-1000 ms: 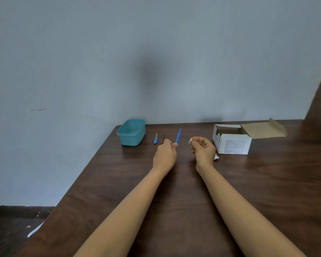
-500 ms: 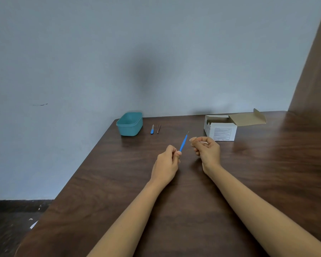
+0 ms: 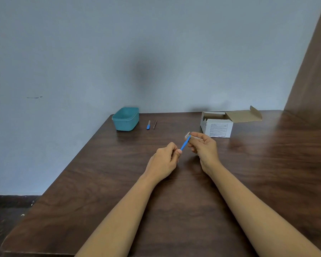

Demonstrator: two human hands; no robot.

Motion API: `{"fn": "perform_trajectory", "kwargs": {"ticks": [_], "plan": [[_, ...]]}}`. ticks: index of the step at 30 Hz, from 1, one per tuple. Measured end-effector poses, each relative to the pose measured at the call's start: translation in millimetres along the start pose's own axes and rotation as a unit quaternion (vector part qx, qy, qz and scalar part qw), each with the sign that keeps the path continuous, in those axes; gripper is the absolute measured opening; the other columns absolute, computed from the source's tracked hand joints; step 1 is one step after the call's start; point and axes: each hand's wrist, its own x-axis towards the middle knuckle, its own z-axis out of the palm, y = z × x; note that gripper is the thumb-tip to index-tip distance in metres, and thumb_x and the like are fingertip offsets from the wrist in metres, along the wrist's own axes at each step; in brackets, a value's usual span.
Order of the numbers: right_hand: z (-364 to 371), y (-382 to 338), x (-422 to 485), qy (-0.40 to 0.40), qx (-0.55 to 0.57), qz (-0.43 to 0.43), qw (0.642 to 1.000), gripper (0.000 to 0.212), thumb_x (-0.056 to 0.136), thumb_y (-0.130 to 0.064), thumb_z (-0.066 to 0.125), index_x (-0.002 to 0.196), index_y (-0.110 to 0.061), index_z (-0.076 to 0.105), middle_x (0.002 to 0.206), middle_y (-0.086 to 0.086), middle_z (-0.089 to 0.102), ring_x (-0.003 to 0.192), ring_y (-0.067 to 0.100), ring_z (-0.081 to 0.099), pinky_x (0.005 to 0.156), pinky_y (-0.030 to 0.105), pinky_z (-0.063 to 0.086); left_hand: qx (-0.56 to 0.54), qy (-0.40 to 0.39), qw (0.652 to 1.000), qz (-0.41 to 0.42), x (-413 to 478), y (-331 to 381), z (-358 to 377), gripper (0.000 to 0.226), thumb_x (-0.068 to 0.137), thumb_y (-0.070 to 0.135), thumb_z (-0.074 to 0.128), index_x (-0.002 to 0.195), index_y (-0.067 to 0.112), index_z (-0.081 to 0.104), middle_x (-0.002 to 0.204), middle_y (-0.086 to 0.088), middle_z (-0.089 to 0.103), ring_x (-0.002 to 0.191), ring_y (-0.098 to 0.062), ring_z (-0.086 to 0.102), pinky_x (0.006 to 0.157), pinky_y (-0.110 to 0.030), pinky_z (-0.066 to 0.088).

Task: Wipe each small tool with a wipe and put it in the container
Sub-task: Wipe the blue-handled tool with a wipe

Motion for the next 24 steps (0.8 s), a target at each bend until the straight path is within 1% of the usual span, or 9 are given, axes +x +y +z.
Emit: {"fn": "perform_trajectory", "kwargs": {"ticks": [4,8,10,12,15,17,21,24], "plan": [[-0.2,-1.4,0.2,-0.003,0.018,0.009,1.0,0.018,0.084,-0.009,0.069,0.102,-0.007,0.07,0.089,0.003,0.073,0.072,0.007,0.064,0.061,0.018,0.045,0.001,-0.001,1.0,-0.007,2.6,-0.8,-0.1,0.024,0.101,0.038,0.041,0.092,0.019,0.052,0.078,0.002,0.065,0.071,-0.016,0.061,0.068,-0.042,0.053],[-0.1,-5.7,0.2,-0.004,0.045,0.027,0.999,0.013,0.084,-0.007,0.066,0.095,-0.012,0.072,0.092,0.006,0.074,0.08,0.01,0.066,0.065,0.021,0.046,0.008,-0.003,1.0,-0.006,3.4,-0.8,1.5,0.024,0.101,0.037,0.039,0.092,0.019,0.052,0.078,-0.002,0.065,0.07,-0.02,0.06,0.067,-0.043,0.051],[-0.1,-9.0,-0.2,-0.004,0.08,0.048,0.996,0.014,0.087,-0.005,0.061,0.094,-0.011,0.071,0.093,0.007,0.075,0.078,0.009,0.067,0.064,0.02,0.047,0.011,0.002,1.0,-0.006,3.7,-1.3,2.0,0.024,0.102,0.036,0.038,0.092,0.019,0.052,0.075,-0.001,0.062,0.068,-0.02,0.058,0.063,-0.043,0.049],[-1.0,-11.1,0.2,-0.007,0.115,0.064,0.991,0.015,0.09,-0.006,0.058,0.098,-0.008,0.07,0.093,0.009,0.075,0.075,0.009,0.067,0.061,0.018,0.048,0.015,0.008,1.0,-0.007,3.8,-1.6,2.6,0.025,0.102,0.036,0.038,0.092,0.018,0.052,0.071,0.001,0.059,0.066,-0.02,0.056,0.059,-0.039,0.045],[-3.1,-11.9,0.7,-0.017,0.128,0.069,0.989,0.016,0.089,-0.008,0.06,0.101,-0.006,0.071,0.092,0.008,0.075,0.077,0.01,0.067,0.059,0.017,0.049,0.018,0.014,1.0,-0.013,4.5,-2.1,3.3,0.027,0.102,0.036,0.038,0.094,0.016,0.053,0.071,0.001,0.058,0.065,-0.021,0.056,0.058,-0.039,0.044],[-3.6,-12.4,0.0,-0.026,0.127,0.068,0.989,0.014,0.087,-0.005,0.062,0.097,-0.008,0.071,0.089,0.006,0.076,0.074,0.008,0.066,0.06,0.016,0.048,0.017,0.015,1.0,-0.014,5.0,-2.4,3.6,0.026,0.102,0.036,0.038,0.094,0.016,0.052,0.071,0.001,0.058,0.063,-0.021,0.055,0.058,-0.04,0.045],[-3.4,-12.1,-0.6,-0.041,0.129,0.064,0.989,0.01,0.084,-0.005,0.067,0.092,-0.01,0.072,0.09,0.007,0.075,0.073,0.007,0.067,0.06,0.015,0.047,0.013,0.019,1.0,-0.017,5.0,-2.1,3.0,0.023,0.102,0.035,0.04,0.094,0.017,0.052,0.07,0.003,0.056,0.059,-0.015,0.051,0.057,-0.039,0.045],[-3.1,-11.2,-0.1,-0.038,0.133,0.064,0.988,0.009,0.082,-0.005,0.069,0.09,-0.008,0.072,0.088,0.007,0.074,0.072,0.007,0.068,0.059,0.014,0.045,0.006,0.018,1.0,-0.019,5.2,-2.7,2.6,0.024,0.101,0.036,0.042,0.092,0.016,0.052,0.071,0.0,0.058,0.062,-0.02,0.055,0.059,-0.041,0.047]]}}
